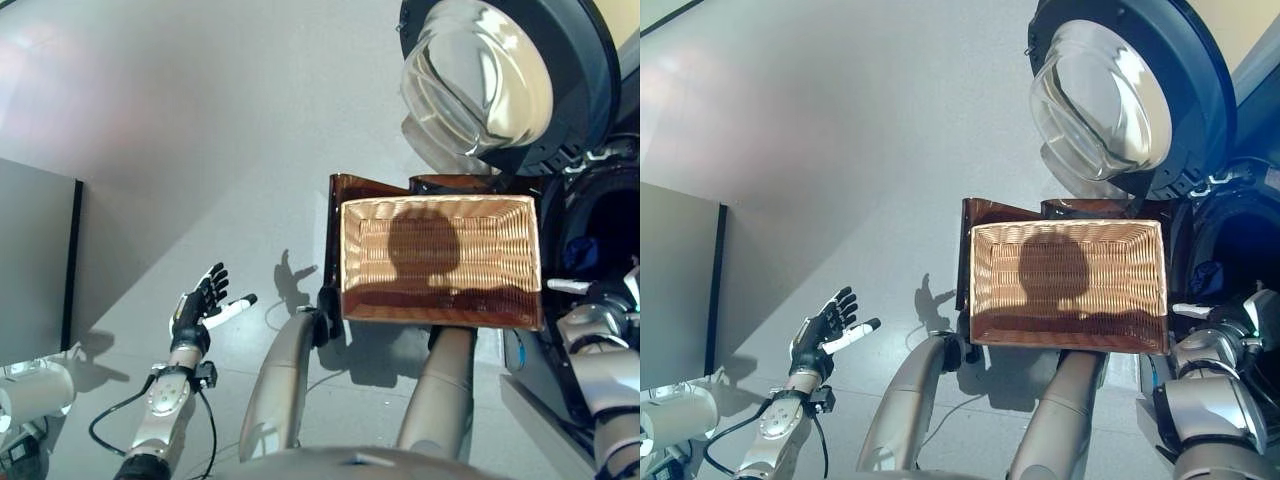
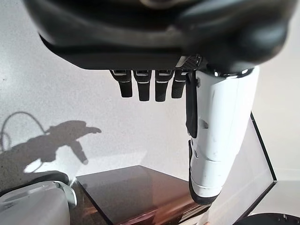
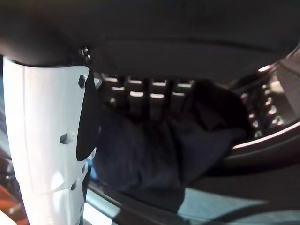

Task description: Pick up the clothes and place them into the washing machine

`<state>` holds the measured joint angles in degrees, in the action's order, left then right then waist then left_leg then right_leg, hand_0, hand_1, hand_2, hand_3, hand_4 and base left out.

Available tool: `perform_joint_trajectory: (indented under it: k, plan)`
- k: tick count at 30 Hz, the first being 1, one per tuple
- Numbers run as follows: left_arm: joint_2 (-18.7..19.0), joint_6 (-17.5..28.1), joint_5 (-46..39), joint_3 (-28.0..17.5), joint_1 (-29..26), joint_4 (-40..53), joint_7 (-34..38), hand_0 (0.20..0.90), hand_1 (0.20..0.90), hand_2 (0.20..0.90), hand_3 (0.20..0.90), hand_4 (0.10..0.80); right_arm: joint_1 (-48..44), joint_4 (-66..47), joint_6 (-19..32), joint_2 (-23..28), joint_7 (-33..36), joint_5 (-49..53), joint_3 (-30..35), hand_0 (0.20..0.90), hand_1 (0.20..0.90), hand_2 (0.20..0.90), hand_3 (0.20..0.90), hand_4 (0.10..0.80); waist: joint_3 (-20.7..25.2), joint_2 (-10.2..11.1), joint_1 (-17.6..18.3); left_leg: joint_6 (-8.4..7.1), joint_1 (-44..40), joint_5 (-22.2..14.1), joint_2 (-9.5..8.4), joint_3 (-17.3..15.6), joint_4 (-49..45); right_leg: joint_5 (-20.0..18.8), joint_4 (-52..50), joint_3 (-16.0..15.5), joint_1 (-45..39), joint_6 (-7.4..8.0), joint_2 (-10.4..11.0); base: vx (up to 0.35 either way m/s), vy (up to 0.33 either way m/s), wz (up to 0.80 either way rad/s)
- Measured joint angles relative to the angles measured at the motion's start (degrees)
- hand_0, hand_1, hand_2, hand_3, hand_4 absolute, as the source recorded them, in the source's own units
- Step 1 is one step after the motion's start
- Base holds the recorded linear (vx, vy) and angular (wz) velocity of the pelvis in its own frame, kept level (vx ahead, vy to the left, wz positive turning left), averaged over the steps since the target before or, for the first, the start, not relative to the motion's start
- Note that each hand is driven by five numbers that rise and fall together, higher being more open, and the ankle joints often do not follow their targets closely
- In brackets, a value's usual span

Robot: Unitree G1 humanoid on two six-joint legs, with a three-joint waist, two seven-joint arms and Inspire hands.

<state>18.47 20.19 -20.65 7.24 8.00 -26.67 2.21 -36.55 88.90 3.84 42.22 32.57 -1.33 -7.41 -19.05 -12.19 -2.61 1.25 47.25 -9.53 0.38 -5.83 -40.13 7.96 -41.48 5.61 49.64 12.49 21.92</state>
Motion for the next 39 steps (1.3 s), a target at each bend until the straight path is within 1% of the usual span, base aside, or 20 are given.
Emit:
perform_joint_trajectory:
  k: [5,7,9,10,11,12,15,20,23,28,33,34,36,39]
  plan:
    - [0.3,-0.2,0.0,-0.1,0.8,1.6,-0.6,0.9,0.9,0.9,0.9,0.8,-0.2,0.0,0.0,0.2,0.1,0.0,0.0,0.9,0.9,0.9,0.9,0.8,0.0,0.0,0.0,0.16,1.2,-0.5,0.01,-0.1,-1.2,0.2,-0.9,0.5,1.3,0.06,-0.3,-0.014,0.01,-0.03]
    - [0.9,-0.2,0.0,-0.1,1.3,3.8,-1.0,0.9,0.9,0.9,0.9,0.8,-0.5,0.2,-0.1,0.7,0.2,-0.1,-1.2,0.9,0.9,0.9,0.9,0.8,-0.1,0.1,0.0,0.05,2.4,-1.0,0.04,-0.3,-2.8,0.9,-2.5,1.7,2.8,0.03,-0.7,-0.002,0.002,-0.01]
    - [1.1,-0.2,0.0,-0.2,1.3,4.6,-1.0,0.9,0.9,0.9,0.9,0.8,-0.8,0.8,-0.1,0.9,0.3,-0.5,-2.1,0.9,0.9,0.9,0.9,0.8,-0.1,0.1,0.1,0.03,3.1,-2.2,0.18,0.0,-4.5,2.0,-4.3,1.9,3.4,0.31,-0.8,0.023,-0.011,0.03]
    - [1.3,-0.2,0.0,-0.2,1.3,4.8,-1.0,0.9,0.9,0.9,0.9,0.8,-0.8,0.9,-0.2,1.0,0.3,-0.6,-2.1,0.356,0.356,0.356,0.356,0.412,-0.2,0.2,0.0,-0.11,3.5,-3.4,0.31,0.1,-6.3,3.1,-6.1,2.3,3.9,0.39,-0.8,0.0,0.0,0.0]
    - [1.3,-0.2,0.0,-0.2,1.4,4.9,-1.0,0.9,0.9,0.9,0.9,0.8,-0.5,0.6,-0.2,1.3,0.3,-0.5,-1.8,0.2,0.2,0.2,0.2,0.3,-0.1,0.1,0.0,0.09,3.7,-3.3,0.67,0.0,-6.9,3.3,-6.7,2.5,4.2,0.45,-1.1,0.094,-0.009,-0.02]
    - [1.5,-0.2,0.0,-0.3,1.6,5.0,-1.0,0.9,0.9,0.9,0.9,0.8,-0.9,0.7,-0.2,1.5,0.3,-0.5,-2.0,0.2,0.2,0.2,0.2,0.3,-0.1,0.1,0.1,-0.21,4.0,-3.7,0.76,0.0,-7.3,3.6,-7.2,2.6,4.5,0.37,-1.1,0.003,0.006,-0.04]
    - [1.6,-0.3,0.0,-0.4,2.0,5.2,-1.0,0.9,0.9,0.9,0.9,0.8,-1.0,0.7,-0.2,2.3,0.3,-0.5,-1.7,0.2,0.2,0.2,0.2,0.3,-0.2,0.1,0.0,-0.16,4.2,-3.8,0.75,-0.1,-8.0,4.2,-8.4,3.0,5.1,0.36,-1.3,0.0,0.0,0.0]
    - [1.7,-0.3,0.0,-0.6,2.7,6.4,-1.1,0.9,0.9,0.9,0.9,0.8,-1.3,0.7,-0.4,4.3,0.2,-0.6,-1.9,0.2,0.2,0.2,0.2,0.3,-0.1,-0.1,0.0,-0.62,4.3,-4.0,0.85,-0.3,-8.2,4.7,-9.5,3.5,6.0,0.2,-1.5,-0.019,-0.004,-0.02]
    - [1.7,-0.3,-0.1,-0.6,3.2,6.7,-1.5,0.9,0.9,0.9,0.9,0.8,-1.2,0.8,-1.4,4.4,0.2,-0.6,-2.1,0.2,0.2,0.2,0.2,0.3,-0.1,-0.2,-0.1,-0.81,4.4,-4.0,0.89,-0.3,-8.2,4.9,-9.9,3.6,6.5,0.04,-1.6,0.0,0.0,0.0]
    - [1.7,-0.3,-0.1,-0.6,3.2,6.7,-2.0,0.9,0.9,0.9,0.9,0.8,-1.1,0.8,-1.5,4.3,0.1,-1.7,-2.2,0.2,0.2,0.2,0.2,0.3,0.1,-1.0,-0.2,-0.92,4.9,-4.0,0.92,-0.3,-8.4,5.1,-10.4,4.0,7.2,0.03,-1.8,0.0,0.0,0.0]
    - [1.7,-0.3,0.0,-0.6,3.1,6.7,-2.0,0.9,0.9,0.9,0.9,0.8,-0.4,0.7,-1.4,4.1,0.2,-2.1,-2.0,0.2,0.2,0.2,0.2,0.3,0.2,-1.1,-0.2,-0.84,5.0,-4.0,0.95,-0.3,-8.7,5.1,-10.5,4.0,7.1,0.03,-1.8,0.0,0.0,0.0]
    - [1.7,-0.3,0.0,-0.6,3.1,6.7,-1.9,0.9,0.9,0.9,0.9,0.8,-0.5,0.4,-0.7,4.1,0.0,-0.4,-0.1,0.2,0.2,0.2,0.2,0.3,0.2,-1.1,-0.1,-0.97,5.0,-4.1,0.98,-0.3,-8.7,5.1,-10.4,4.0,7.1,0.03,-1.8,0.0,0.0,0.0]
    - [1.7,-0.3,0.0,-0.6,3.0,6.2,-1.7,0.9,0.9,0.9,0.9,0.8,-0.3,-0.4,2.4,3.6,-0.3,9.6,7.9,0.2,0.2,0.2,0.2,0.3,0.3,-1.3,-0.1,-1.04,5.1,-4.2,1.02,-0.3,-8.7,5.1,-10.4,4.0,7.2,0.03,-1.9,0.0,0.0,0.0]
    - [1.7,-0.3,0.0,-0.6,3.0,6.1,-1.0,0.9,0.9,0.9,0.9,0.8,0.0,-0.4,4.1,3.5,-1.1,18.5,10.6,0.2,0.2,0.2,0.2,0.3,0.5,-1.6,-0.1,-1.03,5.0,-4.2,1.06,-0.3,-8.7,5.1,-10.4,4.1,7.2,0.03,-1.9,0.0,0.0,0.0]
